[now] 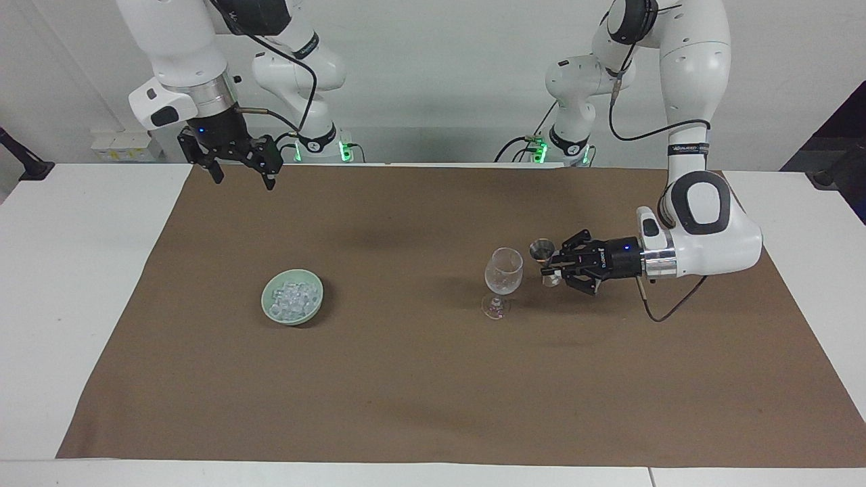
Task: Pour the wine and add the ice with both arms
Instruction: 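Tilt the metal cup over the clear glass with the left gripper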
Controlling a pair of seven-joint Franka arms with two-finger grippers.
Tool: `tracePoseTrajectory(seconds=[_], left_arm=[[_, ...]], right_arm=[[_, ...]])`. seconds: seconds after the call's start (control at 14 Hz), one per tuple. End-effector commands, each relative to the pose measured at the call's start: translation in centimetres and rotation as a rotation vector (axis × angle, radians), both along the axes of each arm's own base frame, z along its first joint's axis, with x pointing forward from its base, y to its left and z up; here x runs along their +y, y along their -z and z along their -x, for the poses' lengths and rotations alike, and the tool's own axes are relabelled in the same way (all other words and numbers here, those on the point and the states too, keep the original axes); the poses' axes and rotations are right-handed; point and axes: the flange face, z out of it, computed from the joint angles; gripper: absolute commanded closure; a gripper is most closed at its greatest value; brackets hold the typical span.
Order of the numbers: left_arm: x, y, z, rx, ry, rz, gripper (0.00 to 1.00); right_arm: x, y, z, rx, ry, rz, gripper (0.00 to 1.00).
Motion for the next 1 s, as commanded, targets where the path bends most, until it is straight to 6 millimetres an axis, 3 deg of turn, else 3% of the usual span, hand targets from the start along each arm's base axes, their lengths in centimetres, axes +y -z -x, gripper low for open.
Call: tracePoseTrajectory(seconds=[0.0, 0.5, 0.93], left_arm=[[-0.4, -1.9, 0.7, -0.002, -0.022, -0.073, 1.0], [-0.6, -4.0, 0.8, 0.003, -0.04, -0.186, 1.0], [-2.8, -5.3, 1.3, -0.006, -0.048, -0.304, 1.0]], right_arm=[[-0.2, -0.2, -0.1, 0.001, -0.008, -0.017, 0.0], [-0.2, -0.2, -0.2, 0.0, -0.008, -0.017, 0.0], [-0.3, -0.2, -0.2, 0.0, -0.007, -0.017, 0.0]])
